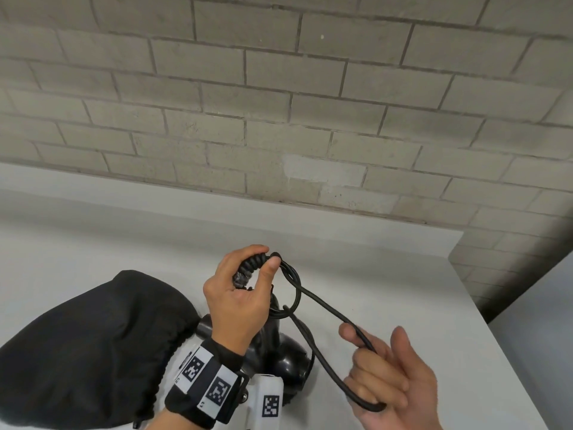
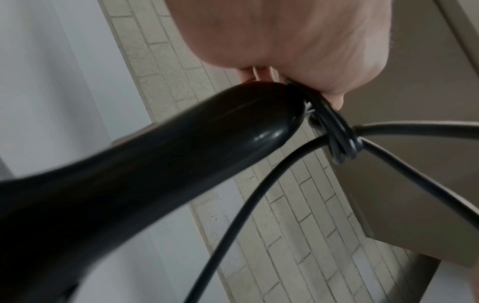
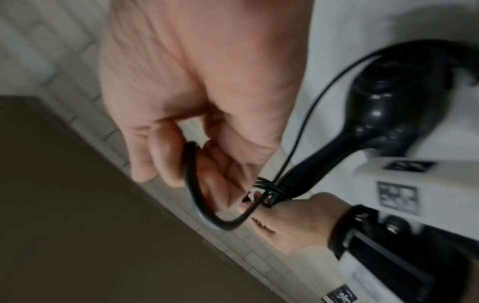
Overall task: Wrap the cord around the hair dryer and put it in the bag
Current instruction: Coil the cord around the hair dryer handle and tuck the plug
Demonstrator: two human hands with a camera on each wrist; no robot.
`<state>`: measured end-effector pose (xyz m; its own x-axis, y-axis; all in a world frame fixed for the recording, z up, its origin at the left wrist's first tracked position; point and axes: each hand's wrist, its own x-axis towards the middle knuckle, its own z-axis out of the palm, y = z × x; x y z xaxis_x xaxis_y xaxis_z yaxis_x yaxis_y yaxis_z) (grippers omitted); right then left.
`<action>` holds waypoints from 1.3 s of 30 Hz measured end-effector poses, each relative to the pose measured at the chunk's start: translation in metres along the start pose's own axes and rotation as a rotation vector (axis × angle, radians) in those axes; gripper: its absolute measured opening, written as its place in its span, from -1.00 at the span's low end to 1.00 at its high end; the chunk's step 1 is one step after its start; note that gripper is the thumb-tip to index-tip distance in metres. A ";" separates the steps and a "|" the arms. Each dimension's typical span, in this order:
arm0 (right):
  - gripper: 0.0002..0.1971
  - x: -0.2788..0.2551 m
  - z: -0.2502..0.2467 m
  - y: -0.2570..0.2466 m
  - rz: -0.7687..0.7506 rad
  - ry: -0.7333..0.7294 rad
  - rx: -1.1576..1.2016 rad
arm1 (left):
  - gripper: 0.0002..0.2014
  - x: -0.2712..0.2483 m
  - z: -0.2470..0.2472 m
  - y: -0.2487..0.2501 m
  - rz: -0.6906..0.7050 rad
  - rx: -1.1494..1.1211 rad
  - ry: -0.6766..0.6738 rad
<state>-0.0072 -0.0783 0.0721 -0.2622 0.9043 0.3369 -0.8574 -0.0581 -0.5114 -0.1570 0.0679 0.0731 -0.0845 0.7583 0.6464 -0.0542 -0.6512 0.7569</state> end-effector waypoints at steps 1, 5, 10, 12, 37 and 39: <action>-0.53 0.000 -0.005 0.005 -0.004 0.000 0.003 | -0.80 0.001 -0.001 0.000 -0.012 -0.010 0.017; -0.83 -0.010 -0.030 0.022 -0.090 0.111 -0.214 | -0.78 0.007 -0.004 -0.002 -0.047 -0.032 0.070; -0.72 -0.020 -0.042 0.040 -0.178 0.295 -0.508 | -0.75 0.006 -0.001 -0.002 -0.059 -0.029 0.081; -0.79 -0.020 -0.037 0.043 -0.227 0.270 -0.526 | -0.75 0.008 -0.002 -0.004 -0.073 -0.018 0.094; -0.68 -0.011 -0.013 0.020 -0.545 1.109 -1.523 | -0.78 0.008 0.000 0.007 -0.190 -0.069 0.100; -0.84 0.007 0.003 0.032 -0.589 0.932 -1.598 | -0.78 0.008 0.001 0.007 -0.196 -0.066 0.105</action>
<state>-0.0378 -0.0754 0.0599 0.6046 0.5999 0.5241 0.5363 0.1799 -0.8246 -0.1574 0.0690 0.0838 -0.1685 0.8656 0.4715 -0.1441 -0.4948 0.8570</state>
